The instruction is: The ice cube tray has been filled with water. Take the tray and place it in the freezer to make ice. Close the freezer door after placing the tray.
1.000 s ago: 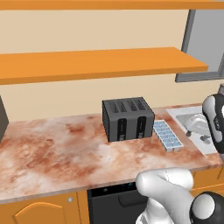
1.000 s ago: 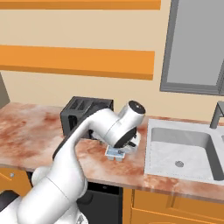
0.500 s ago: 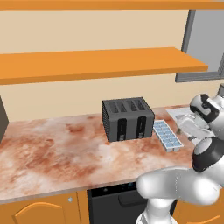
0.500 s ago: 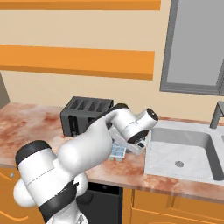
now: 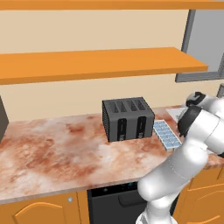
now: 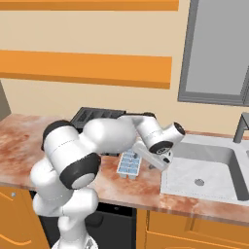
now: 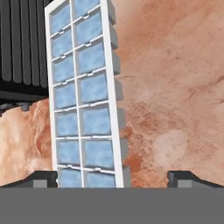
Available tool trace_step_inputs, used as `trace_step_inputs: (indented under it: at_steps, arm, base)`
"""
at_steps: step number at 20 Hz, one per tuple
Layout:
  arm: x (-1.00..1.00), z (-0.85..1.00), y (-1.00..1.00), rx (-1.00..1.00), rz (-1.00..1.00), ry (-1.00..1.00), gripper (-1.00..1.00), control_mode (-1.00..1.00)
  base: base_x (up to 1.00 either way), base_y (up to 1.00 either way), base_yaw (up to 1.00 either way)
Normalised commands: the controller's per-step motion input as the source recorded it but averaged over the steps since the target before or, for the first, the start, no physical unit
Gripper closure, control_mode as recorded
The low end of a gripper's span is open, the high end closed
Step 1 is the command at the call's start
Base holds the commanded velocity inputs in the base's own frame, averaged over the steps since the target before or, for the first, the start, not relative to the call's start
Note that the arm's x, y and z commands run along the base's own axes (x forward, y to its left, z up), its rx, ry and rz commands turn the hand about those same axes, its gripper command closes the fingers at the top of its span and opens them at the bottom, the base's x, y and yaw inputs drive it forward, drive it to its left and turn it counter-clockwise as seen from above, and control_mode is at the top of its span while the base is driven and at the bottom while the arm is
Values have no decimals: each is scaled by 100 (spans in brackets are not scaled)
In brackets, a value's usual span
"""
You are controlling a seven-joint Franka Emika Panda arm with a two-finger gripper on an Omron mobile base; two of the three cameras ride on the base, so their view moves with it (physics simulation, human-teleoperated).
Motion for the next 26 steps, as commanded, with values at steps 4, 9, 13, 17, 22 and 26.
trace_step_inputs:
  at_steps: [4, 9, 13, 17, 22, 26]
  arm:
    - [32, -20, 0, 0, 0, 8, -100, -100]
    - [2, -32, 12, 0, 0, 9, -100, -100]
    - [0, -46, 12, 0, 3, 4, -100, -100]
    - [0, -46, 25, 0, 3, 1, -100, -100]
    - [0, -36, 44, 0, 1, 0, -100, -100]
    - [-1, -25, 75, 0, 0, 0, -100, -100]
  base:
    - [0, 0, 0]
    - [0, 0, 0]
    - [0, 0, 0]
    - [0, 0, 0]
    - [0, 0, 0]
    - [0, 0, 0]
